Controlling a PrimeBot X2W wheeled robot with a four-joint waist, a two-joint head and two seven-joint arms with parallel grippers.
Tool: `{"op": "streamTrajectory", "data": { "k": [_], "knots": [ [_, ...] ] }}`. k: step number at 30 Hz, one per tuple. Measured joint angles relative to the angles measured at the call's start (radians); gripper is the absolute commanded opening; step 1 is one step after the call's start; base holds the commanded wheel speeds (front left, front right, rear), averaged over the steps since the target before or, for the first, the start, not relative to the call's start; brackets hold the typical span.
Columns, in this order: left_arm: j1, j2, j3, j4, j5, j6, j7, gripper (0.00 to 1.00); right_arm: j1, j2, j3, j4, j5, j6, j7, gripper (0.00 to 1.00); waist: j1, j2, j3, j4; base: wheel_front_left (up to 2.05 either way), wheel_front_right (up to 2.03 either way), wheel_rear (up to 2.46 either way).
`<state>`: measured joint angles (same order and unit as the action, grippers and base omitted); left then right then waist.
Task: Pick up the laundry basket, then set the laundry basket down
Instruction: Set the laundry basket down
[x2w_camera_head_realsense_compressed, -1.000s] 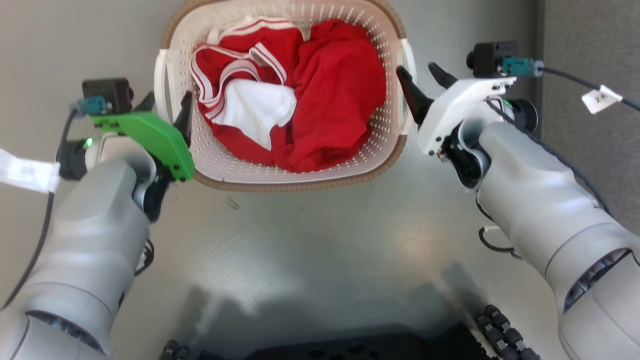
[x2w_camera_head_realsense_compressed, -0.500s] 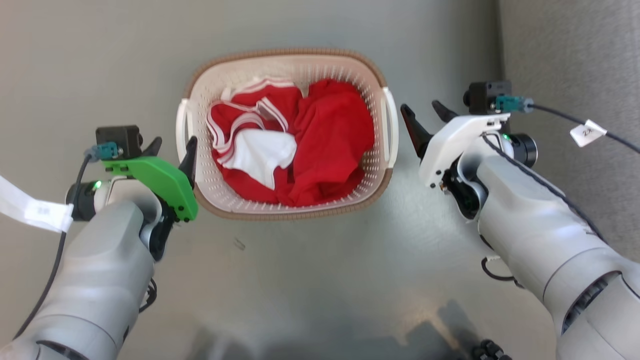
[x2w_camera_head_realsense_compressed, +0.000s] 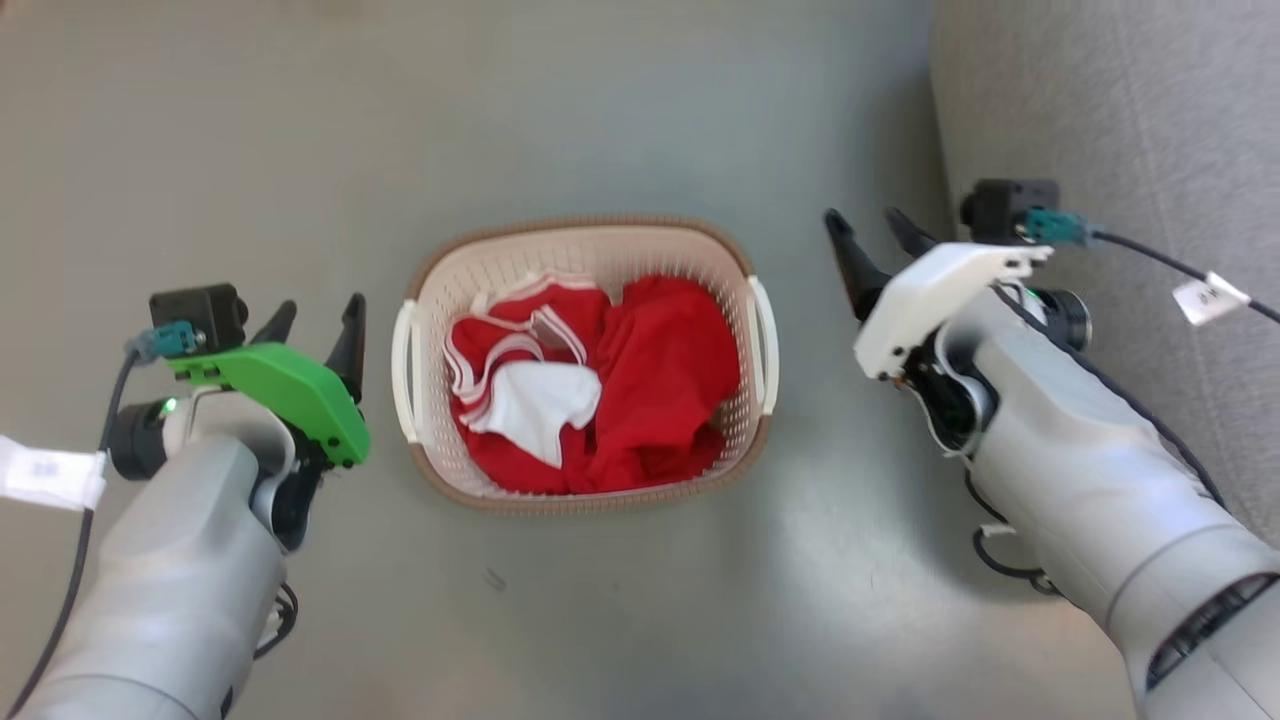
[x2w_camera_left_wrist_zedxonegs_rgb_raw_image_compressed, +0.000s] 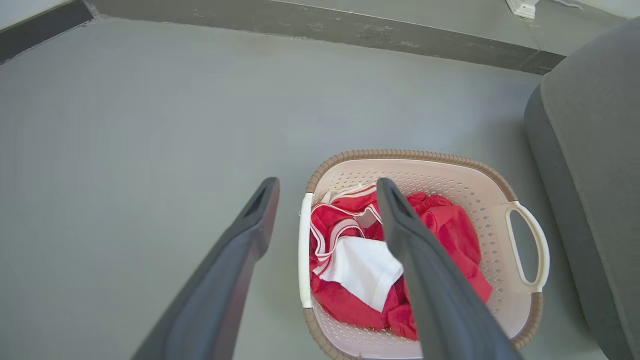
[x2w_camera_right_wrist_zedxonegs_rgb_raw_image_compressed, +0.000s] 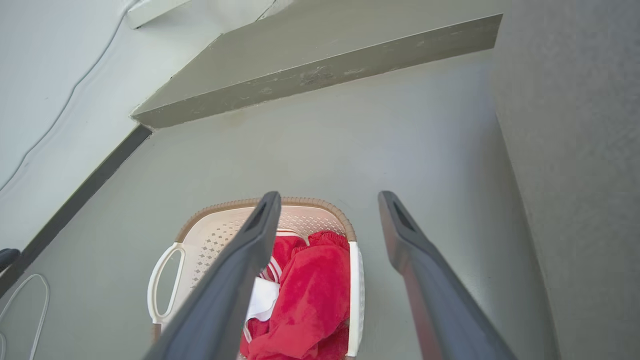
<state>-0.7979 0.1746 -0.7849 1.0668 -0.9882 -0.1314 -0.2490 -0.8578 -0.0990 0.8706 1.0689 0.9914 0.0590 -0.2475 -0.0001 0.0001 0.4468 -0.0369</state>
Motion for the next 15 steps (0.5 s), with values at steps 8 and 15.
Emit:
{"op": "streamTrajectory", "data": {
  "k": [8, 15],
  "knots": [
    [0.057, 0.009, 0.080, -0.082, 0.030, 0.000, 0.000, 1.00, 0.074, -0.038, -0.094, -0.106, -0.056, -0.017, -0.002, 1.00, 0.0000, 0.0000, -0.110, 0.004, 0.00, 0.00, 0.00],
    [0.123, 0.031, 0.151, -0.172, 0.081, 0.015, 0.000, 1.00, 0.151, -0.061, -0.171, -0.218, -0.130, -0.039, -0.003, 1.00, 0.0000, 0.0000, -0.193, 0.011, 0.00, 0.00, 0.00]
  ]
}}
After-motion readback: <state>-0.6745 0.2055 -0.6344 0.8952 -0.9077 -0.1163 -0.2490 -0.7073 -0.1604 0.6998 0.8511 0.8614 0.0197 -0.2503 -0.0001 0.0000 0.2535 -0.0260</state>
